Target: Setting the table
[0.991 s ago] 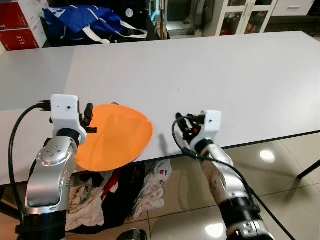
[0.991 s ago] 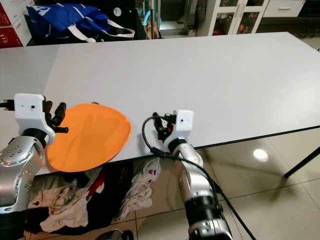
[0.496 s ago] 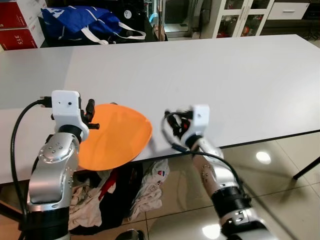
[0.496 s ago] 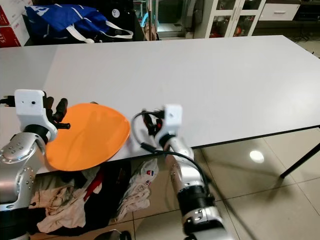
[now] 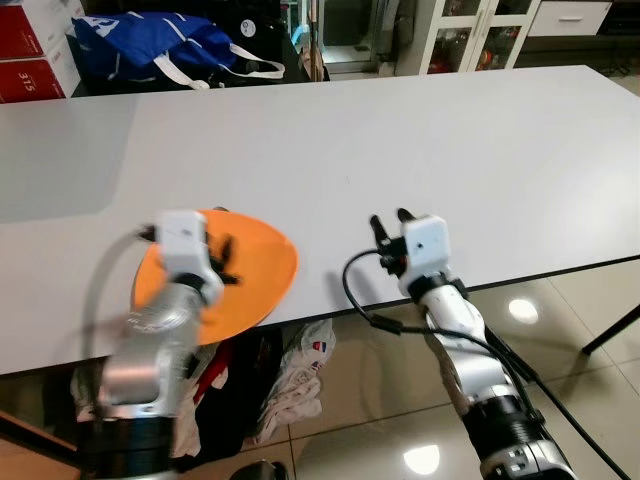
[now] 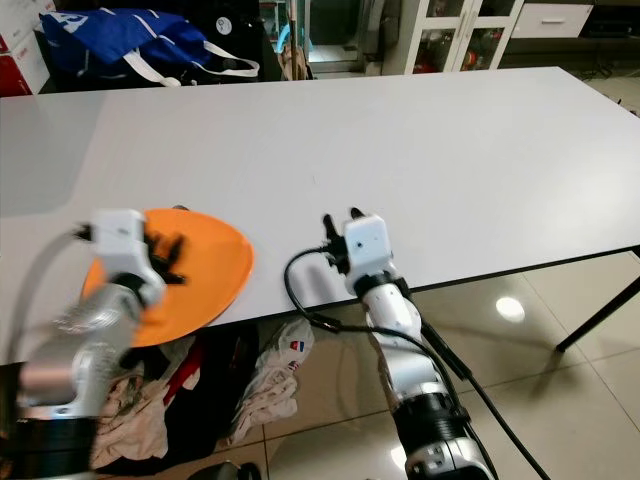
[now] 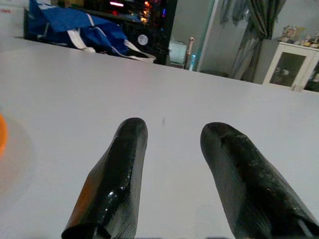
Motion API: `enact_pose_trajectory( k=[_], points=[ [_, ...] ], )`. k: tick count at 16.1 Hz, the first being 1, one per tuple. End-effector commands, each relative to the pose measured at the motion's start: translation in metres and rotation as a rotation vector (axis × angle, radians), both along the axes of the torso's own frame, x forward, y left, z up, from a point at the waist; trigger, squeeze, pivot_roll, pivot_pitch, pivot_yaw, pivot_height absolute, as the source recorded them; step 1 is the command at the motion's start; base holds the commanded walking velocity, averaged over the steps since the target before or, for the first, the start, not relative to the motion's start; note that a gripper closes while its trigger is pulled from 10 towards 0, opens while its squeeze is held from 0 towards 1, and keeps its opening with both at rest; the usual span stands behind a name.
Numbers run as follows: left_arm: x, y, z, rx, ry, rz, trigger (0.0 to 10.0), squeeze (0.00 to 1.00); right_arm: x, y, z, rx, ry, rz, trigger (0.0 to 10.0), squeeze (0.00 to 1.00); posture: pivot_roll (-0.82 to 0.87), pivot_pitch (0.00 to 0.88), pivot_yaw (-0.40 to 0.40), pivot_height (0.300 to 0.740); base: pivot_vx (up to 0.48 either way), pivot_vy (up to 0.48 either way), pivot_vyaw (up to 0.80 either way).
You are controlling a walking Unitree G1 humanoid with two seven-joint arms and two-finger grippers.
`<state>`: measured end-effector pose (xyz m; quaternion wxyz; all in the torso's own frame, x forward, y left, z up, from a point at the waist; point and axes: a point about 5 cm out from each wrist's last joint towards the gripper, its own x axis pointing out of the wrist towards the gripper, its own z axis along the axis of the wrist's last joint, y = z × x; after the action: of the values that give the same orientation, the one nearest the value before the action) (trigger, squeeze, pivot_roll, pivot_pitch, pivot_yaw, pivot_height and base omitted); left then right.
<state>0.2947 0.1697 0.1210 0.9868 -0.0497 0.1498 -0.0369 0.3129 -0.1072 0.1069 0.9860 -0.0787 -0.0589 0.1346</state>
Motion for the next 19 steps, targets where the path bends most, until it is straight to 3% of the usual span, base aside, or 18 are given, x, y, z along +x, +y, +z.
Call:
enact_pose_trajectory(
  k=[1, 3, 6, 15, 19],
  points=[
    [0.003, -0.003, -0.001, -0.015, 0.026, -0.008, 10.0, 0.00, -0.001, 0.000, 0.006, 0.001, -0.031, -0.005, 10.0, 0.00, -0.08, 0.000, 0.028, 0.740, 0.000, 0.000, 0.00],
    [0.004, 0.004, -0.014, -0.018, 0.140, 0.031, 10.0, 0.00, -0.001, 0.000, 0.006, 0.001, -0.023, -0.009, 10.0, 0.00, -0.09, 0.000, 0.034, 0.740, 0.000, 0.000, 0.00],
    [0.011, 0.015, -0.011, 0.049, 0.113, 0.043, 10.0, 0.00, 0.001, -0.008, 0.008, 0.022, -0.023, -0.042, 10.0, 0.00, -0.09, 0.000, 0.036, 0.740, 0.000, 0.000, 0.00],
    [0.006, 0.051, -0.029, 0.053, 0.235, 0.167, 10.0, 0.00, 0.000, -0.016, 0.003, 0.020, 0.013, -0.061, 10.0, 0.00, -0.09, 0.000, 0.029, 0.740, 0.000, 0.000, 0.00],
    [-0.005, 0.073, -0.055, 0.112, 0.303, 0.226, 10.0, 0.00, 0.000, -0.016, 0.003, 0.011, 0.018, -0.052, 10.0, 0.00, -0.09, 0.000, 0.025, 0.740, 0.000, 0.000, 0.00]
  ],
)
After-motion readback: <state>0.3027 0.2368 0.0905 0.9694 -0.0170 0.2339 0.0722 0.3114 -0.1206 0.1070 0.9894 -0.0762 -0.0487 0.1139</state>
